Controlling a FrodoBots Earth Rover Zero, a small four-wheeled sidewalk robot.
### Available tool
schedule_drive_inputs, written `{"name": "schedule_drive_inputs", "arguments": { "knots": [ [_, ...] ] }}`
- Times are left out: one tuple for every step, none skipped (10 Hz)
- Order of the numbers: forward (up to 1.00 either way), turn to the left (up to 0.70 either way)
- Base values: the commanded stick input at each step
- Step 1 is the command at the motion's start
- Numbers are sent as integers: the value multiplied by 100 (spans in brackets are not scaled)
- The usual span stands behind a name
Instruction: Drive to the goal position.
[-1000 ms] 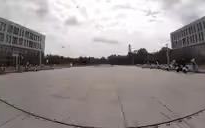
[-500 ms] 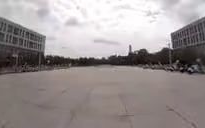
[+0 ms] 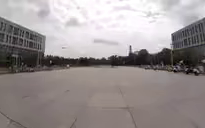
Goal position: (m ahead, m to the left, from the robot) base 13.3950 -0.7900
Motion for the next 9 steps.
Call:
{"name": "schedule_drive_inputs", "arguments": {
  "knots": [
    [100,0],
    [100,0],
    [100,0],
    [100,0],
    [100,0],
    [100,0],
    [100,0],
    [100,0],
    [100,0]
  ]
}}
